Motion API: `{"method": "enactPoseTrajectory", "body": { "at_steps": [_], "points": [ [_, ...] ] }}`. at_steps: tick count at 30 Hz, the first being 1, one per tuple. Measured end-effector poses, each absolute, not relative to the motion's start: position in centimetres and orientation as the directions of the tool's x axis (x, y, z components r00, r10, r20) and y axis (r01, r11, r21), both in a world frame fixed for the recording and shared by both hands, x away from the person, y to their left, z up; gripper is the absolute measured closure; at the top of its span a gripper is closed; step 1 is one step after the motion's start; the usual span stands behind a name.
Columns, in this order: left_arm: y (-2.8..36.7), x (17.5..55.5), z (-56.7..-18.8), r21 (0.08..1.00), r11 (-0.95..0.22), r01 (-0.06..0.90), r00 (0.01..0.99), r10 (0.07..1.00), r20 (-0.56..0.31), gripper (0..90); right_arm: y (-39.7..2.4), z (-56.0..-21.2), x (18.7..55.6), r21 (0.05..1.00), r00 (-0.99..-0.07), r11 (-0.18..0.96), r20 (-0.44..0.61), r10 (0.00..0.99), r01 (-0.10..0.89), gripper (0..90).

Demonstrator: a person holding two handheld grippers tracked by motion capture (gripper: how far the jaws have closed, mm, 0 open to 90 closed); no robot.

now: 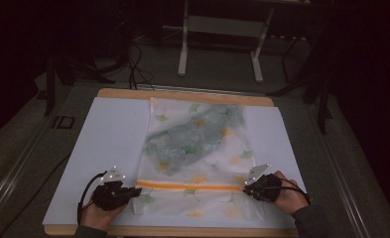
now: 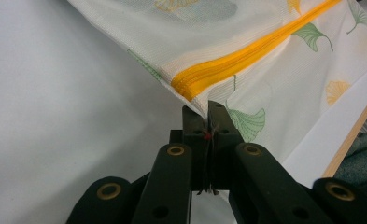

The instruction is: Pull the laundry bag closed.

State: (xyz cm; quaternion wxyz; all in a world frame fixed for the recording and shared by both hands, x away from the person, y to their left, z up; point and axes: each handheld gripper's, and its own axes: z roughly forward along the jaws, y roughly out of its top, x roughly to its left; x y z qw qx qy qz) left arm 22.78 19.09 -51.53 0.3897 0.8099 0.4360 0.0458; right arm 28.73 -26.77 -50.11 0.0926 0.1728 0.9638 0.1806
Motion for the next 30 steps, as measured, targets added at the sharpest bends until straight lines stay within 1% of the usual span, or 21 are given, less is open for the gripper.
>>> {"method": "enactPoseTrajectory", "body": {
  "at_steps": [18, 20, 30],
  "points": [
    [19.1, 22.8, -51.5, 0.67, -0.315, 0.672, 0.615, 0.742, -0.267, 88.1, -28.1, -49.4, 28.7, 0.359, -0.916, 0.879, -0.131, 0.38, 0.313, 84.7],
    [19.1, 22.8, -51.5, 0.67, -0.315, 0.672, 0.614, 0.743, -0.267, 88.1, -28.3, -49.5, 28.7, 0.336, -0.915, 0.888, -0.14, 0.378, 0.315, 84.7],
    [19.1, 22.8, -51.7, 0.663, -0.323, 0.675, 0.617, 0.74, -0.268, 88.2, -29.2, -49.7, 28.5, 0.307, -0.912, 0.892, -0.135, 0.386, 0.332, 84.7]
  ]
}}
